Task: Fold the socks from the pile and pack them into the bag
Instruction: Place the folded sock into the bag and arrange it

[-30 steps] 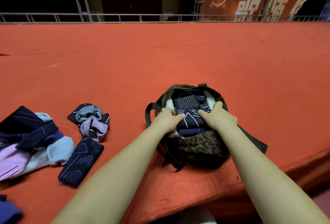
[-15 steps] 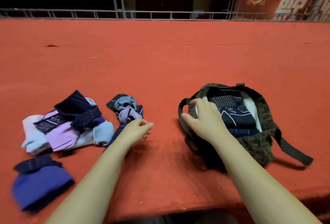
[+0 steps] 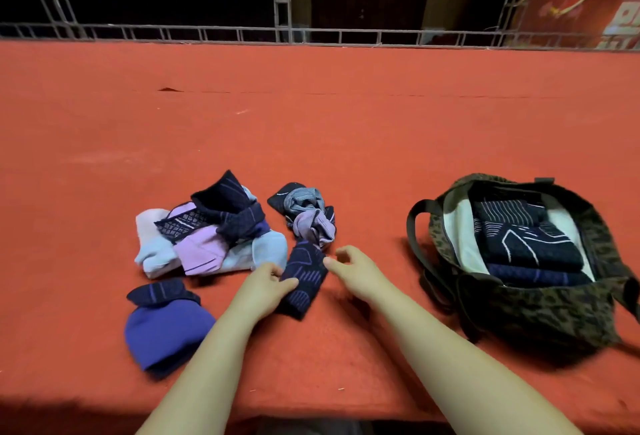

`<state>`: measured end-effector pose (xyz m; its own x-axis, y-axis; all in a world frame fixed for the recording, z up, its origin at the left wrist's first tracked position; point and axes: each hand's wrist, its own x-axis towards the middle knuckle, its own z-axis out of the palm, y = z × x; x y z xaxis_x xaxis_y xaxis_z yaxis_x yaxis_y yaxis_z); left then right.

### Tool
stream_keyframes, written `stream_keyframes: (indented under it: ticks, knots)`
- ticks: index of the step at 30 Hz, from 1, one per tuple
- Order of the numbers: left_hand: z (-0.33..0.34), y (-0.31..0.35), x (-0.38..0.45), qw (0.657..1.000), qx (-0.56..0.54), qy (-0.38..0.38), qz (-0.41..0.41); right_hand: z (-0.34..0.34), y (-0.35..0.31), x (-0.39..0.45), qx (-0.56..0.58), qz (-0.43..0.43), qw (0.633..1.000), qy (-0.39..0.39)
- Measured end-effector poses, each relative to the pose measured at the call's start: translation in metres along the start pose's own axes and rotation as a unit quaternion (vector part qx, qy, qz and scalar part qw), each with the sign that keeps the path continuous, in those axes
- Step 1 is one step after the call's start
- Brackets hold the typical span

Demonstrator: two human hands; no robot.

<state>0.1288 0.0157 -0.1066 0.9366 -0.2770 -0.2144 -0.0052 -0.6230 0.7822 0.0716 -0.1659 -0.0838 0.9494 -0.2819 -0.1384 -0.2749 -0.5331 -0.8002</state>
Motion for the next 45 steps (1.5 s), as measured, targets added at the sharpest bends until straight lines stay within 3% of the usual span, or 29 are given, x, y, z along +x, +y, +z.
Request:
stream_keyframes:
  ticks: [7,12,15,18,23,27,32,36,39,42,45]
  knots:
    - [0.005,-0.001,-0.009,0.992,-0.119,-0.025,0.046,0.008,-0.008,0.02,0.037,-0.011,0.999,-0.018]
    - [-0.007,0.005,-0.018,0.975,-0.222,-0.01,-0.026,-0.006,-0.019,0.0,0.173,-0.098,0.98,0.008]
    - [-0.014,0.019,-0.031,0.98,-0.157,-0.11,-0.047,-0.021,-0.023,-0.016,0.226,-0.152,0.961,0.037]
    - [-0.01,0.031,-0.036,0.957,-0.227,-0.178,0.011,-0.034,-0.023,-0.027,0.298,-0.171,0.938,0.054]
    - [0.003,0.071,-0.027,0.923,-0.37,-0.07,0.082,-0.057,-0.026,-0.039,0.302,-0.115,0.944,0.069]
    - [0.002,0.119,-0.006,0.935,-0.311,-0.04,0.166,-0.086,-0.038,-0.015,0.281,-0.072,0.945,0.154]
    - [-0.009,0.181,0.008,0.925,-0.288,-0.017,0.247,-0.132,-0.063,0.006,0.262,-0.1,0.928,0.246]
    - [0.014,0.154,-0.001,0.935,-0.287,-0.046,0.204,-0.114,-0.024,0.006,0.228,-0.041,0.948,0.22]
    - [0.046,0.097,-0.018,0.957,-0.252,-0.096,0.108,-0.078,0.028,-0.017,0.128,0.036,0.979,0.152]
    - [0.067,0.054,-0.036,0.957,-0.243,-0.156,0.009,-0.047,0.068,-0.04,0.076,0.089,0.99,0.076]
    - [0.071,0.044,-0.039,0.967,-0.213,-0.141,-0.009,-0.045,0.074,-0.044,-0.005,0.088,0.992,0.086]
